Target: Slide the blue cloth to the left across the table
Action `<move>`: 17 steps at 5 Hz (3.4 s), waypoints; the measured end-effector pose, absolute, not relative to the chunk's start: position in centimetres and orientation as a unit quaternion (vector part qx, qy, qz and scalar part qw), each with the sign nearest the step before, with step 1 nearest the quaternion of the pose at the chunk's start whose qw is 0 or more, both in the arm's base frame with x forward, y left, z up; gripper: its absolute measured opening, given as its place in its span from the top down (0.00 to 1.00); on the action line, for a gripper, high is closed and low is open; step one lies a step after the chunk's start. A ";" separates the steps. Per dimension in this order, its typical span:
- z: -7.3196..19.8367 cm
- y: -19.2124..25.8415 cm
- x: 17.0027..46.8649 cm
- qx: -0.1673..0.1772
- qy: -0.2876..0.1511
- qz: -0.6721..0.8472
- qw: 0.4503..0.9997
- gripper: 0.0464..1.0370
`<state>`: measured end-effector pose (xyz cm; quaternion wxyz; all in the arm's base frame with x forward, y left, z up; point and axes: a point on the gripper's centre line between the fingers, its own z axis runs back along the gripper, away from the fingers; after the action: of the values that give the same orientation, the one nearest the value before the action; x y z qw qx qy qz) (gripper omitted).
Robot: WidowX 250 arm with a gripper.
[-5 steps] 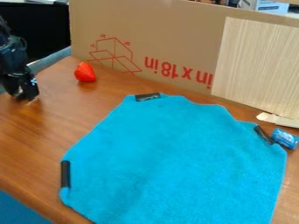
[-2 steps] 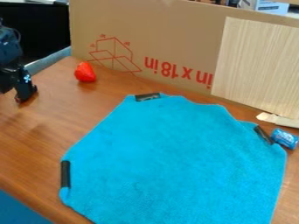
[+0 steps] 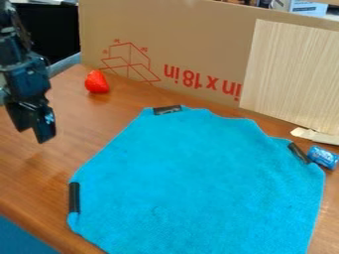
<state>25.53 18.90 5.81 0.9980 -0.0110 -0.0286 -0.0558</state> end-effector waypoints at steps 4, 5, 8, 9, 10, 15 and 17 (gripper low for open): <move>6.8 8.3 26.2 -0.039 -0.065 -0.082 0.994 0.04; 5.6 6.2 27.2 -0.029 -0.056 -0.081 0.995 0.04; 2.7 3.6 29.1 -0.004 -0.059 -0.072 0.996 0.04; 2.6 4.7 28.8 -0.011 -0.064 -0.067 0.996 0.04; 2.7 6.8 28.3 -0.018 -0.066 -0.067 0.995 0.04; 3.1 15.2 28.5 -0.043 -0.056 0.028 0.997 0.04; 3.1 16.4 26.9 -0.069 -0.046 0.039 0.996 0.04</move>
<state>26.89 16.43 3.15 0.9958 -0.0695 -0.0457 0.0388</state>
